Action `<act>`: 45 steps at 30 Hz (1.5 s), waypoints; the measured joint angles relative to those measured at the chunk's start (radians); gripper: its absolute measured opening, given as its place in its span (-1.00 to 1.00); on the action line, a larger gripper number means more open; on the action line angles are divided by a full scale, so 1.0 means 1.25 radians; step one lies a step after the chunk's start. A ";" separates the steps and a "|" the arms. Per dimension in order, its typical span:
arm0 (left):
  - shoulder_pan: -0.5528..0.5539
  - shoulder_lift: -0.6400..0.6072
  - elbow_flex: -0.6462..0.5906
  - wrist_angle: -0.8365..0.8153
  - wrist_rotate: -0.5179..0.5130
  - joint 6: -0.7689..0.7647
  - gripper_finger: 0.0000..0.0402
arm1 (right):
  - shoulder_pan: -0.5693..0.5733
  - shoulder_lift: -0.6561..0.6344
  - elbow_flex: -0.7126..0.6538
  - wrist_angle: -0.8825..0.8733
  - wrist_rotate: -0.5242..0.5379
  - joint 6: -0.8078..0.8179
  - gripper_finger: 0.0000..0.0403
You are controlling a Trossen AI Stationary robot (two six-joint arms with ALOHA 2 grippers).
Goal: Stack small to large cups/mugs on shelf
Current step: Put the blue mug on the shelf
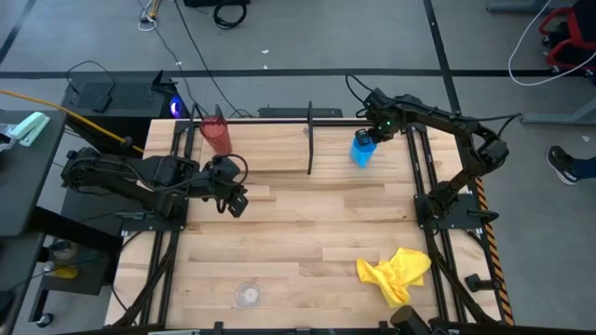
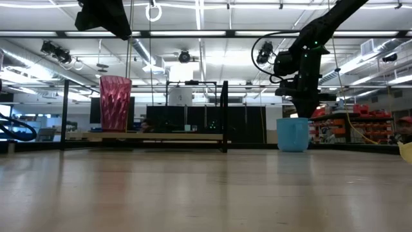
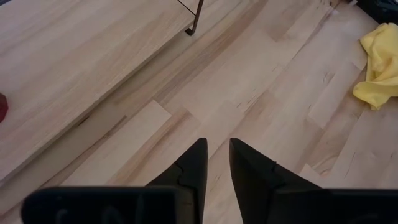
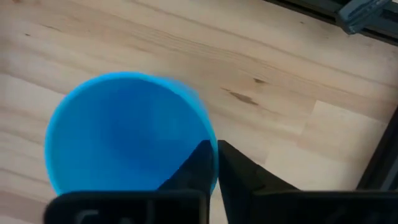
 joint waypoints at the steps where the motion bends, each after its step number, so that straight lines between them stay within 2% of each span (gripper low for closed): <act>1: 0.000 0.000 0.000 0.000 0.000 0.000 -0.63 | 0.002 0.000 0.000 -0.002 0.000 0.001 -0.93; 9: 0.000 0.000 0.000 0.000 0.000 0.001 -0.61 | 0.033 -0.014 0.001 -0.062 -0.002 0.000 -0.96; 18: 0.000 0.000 0.000 -0.018 0.000 0.019 -0.69 | 0.123 -0.149 0.073 -0.204 -0.002 0.012 -0.98; 23: 0.000 0.000 -0.001 -0.038 0.000 -0.006 -0.73 | 0.248 -0.251 0.129 -0.278 -0.002 0.081 -0.99; 30: 0.000 0.000 -0.001 -0.036 0.000 -0.006 -0.74 | 0.511 -0.328 0.174 -0.297 0.038 0.274 -0.99; 33: 0.000 0.000 -0.001 -0.036 0.000 -0.011 -0.75 | 0.615 -0.317 0.193 -0.297 0.067 0.339 -0.99; 37: 0.000 0.000 -0.001 -0.035 0.000 -0.030 -0.77 | 0.710 -0.259 0.236 -0.294 0.097 0.369 -0.99; 41: 0.000 0.000 -0.001 -0.037 0.000 -0.048 -0.78 | 0.758 -0.163 0.304 -0.284 0.108 0.338 -0.99; 45: 0.000 0.000 -0.001 -0.056 0.000 -0.063 -0.78 | 0.754 -0.053 0.392 -0.270 0.108 0.253 -0.99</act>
